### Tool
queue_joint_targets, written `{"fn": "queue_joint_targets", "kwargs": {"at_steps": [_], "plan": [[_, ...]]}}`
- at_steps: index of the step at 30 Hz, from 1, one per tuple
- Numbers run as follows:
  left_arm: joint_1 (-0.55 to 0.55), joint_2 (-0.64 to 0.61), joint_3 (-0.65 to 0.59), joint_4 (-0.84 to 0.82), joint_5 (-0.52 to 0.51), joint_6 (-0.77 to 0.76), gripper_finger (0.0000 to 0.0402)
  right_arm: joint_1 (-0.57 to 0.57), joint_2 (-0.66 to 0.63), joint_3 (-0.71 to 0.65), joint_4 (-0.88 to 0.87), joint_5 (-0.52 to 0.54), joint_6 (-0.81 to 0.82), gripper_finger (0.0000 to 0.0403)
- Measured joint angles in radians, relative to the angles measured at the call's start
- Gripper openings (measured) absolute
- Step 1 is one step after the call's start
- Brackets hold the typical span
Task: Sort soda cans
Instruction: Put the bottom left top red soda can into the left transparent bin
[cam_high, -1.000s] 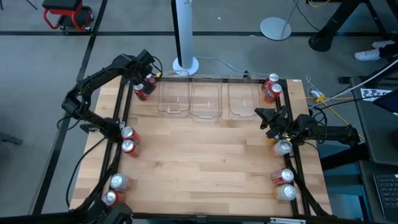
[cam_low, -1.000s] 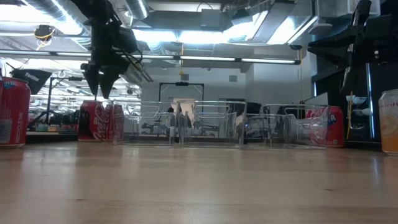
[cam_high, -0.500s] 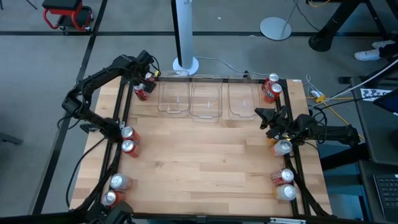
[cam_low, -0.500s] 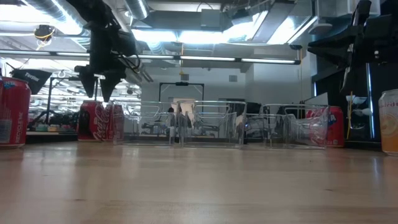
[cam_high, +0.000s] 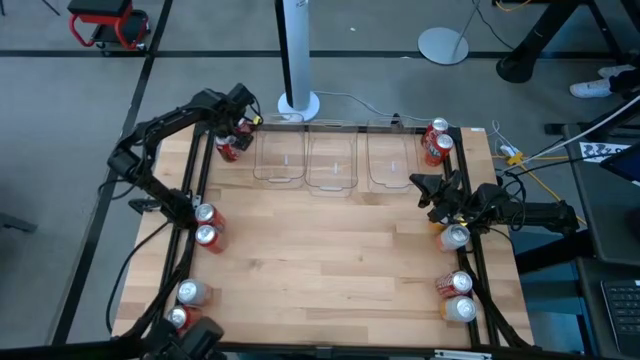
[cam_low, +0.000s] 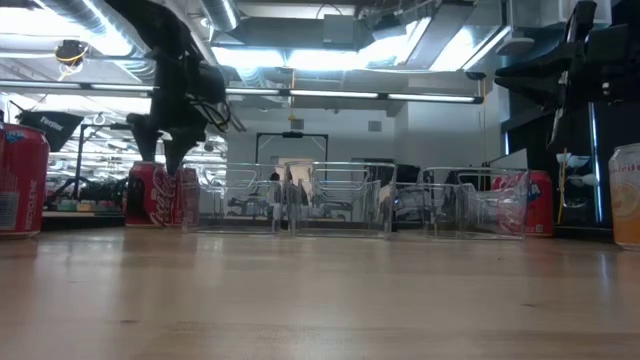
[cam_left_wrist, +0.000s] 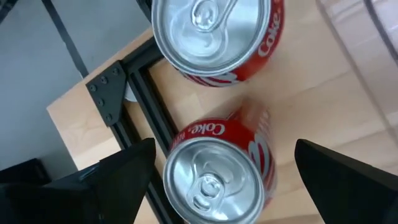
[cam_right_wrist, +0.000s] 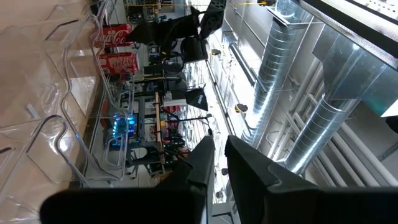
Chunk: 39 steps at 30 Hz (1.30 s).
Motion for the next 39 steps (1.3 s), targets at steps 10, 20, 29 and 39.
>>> {"fn": "queue_joint_targets", "kwargs": {"at_steps": [10, 20, 29, 39], "plan": [[0.001, 0.062, 0.0, -0.051, 0.04, 0.011, 0.0372, 0.0, 0.0, 0.0, -0.021, 0.0, 0.007, 0.0046], [0.0, 0.141, -0.012, -0.071, 0.075, 0.014, 0.0371, 0.0, 0.0, 0.0, -0.024, 0.0, 0.022, 0.0046], [-0.007, 0.144, -0.011, -0.085, 0.082, 0.021, 0.0311, 0.0, 0.0, 0.0, -0.022, 0.0, 0.022, 0.0046], [-0.103, 0.082, -0.014, -0.102, 0.083, -0.009, 0.031, 0.0, 0.0, 0.0, -0.016, 0.0, 0.02, 0.0046]]}}
